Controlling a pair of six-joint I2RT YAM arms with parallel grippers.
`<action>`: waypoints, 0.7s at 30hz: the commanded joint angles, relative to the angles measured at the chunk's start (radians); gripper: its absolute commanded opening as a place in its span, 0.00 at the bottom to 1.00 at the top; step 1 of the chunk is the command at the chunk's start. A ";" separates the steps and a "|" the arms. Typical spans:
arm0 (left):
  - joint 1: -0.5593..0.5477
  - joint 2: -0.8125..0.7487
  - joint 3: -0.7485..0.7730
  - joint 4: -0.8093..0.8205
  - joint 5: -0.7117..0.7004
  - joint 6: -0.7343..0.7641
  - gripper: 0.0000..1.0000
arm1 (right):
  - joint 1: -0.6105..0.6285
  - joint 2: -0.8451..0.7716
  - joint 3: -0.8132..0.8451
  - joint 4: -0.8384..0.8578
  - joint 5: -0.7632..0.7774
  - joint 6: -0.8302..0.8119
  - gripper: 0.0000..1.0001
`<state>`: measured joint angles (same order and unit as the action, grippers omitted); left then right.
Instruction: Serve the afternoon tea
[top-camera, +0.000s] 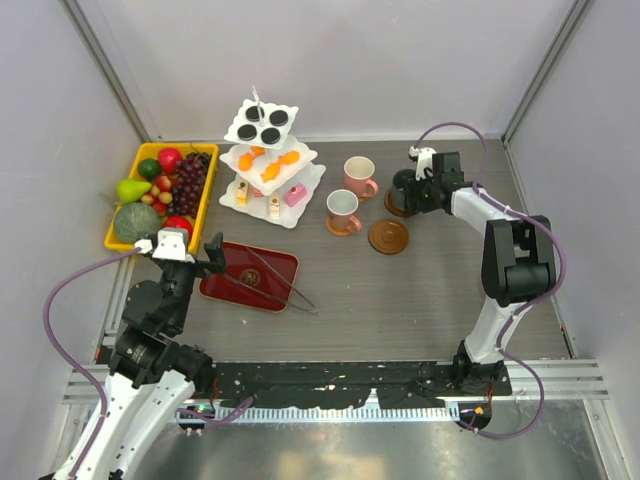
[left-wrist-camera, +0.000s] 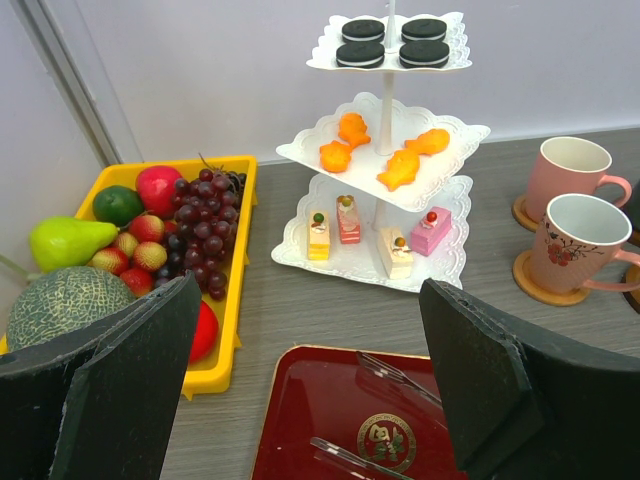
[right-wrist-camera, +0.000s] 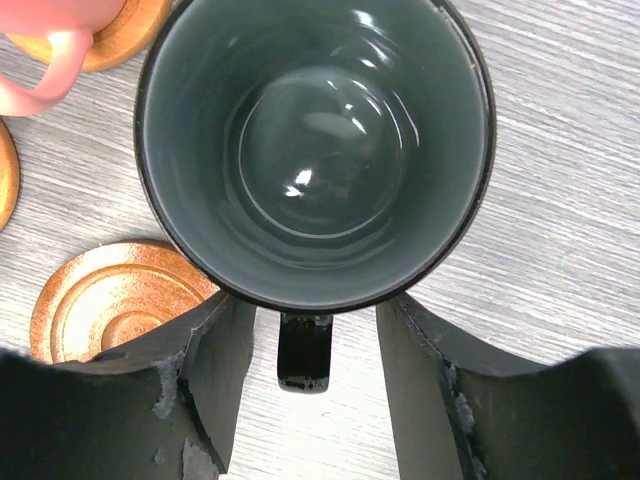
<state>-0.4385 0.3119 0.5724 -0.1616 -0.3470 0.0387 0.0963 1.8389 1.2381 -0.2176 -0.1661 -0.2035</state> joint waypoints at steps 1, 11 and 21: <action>-0.003 0.000 -0.002 0.059 0.011 0.013 0.99 | 0.006 -0.119 0.009 0.014 0.043 0.065 0.59; -0.005 -0.017 -0.002 0.059 0.008 0.010 0.99 | -0.015 -0.496 -0.178 -0.028 0.395 0.301 0.85; -0.040 -0.027 -0.006 0.063 0.002 0.010 0.99 | -0.225 -0.846 -0.442 -0.264 0.652 0.593 0.98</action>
<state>-0.4625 0.2958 0.5694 -0.1612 -0.3439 0.0387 -0.0742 1.0477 0.8734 -0.3592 0.3744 0.2562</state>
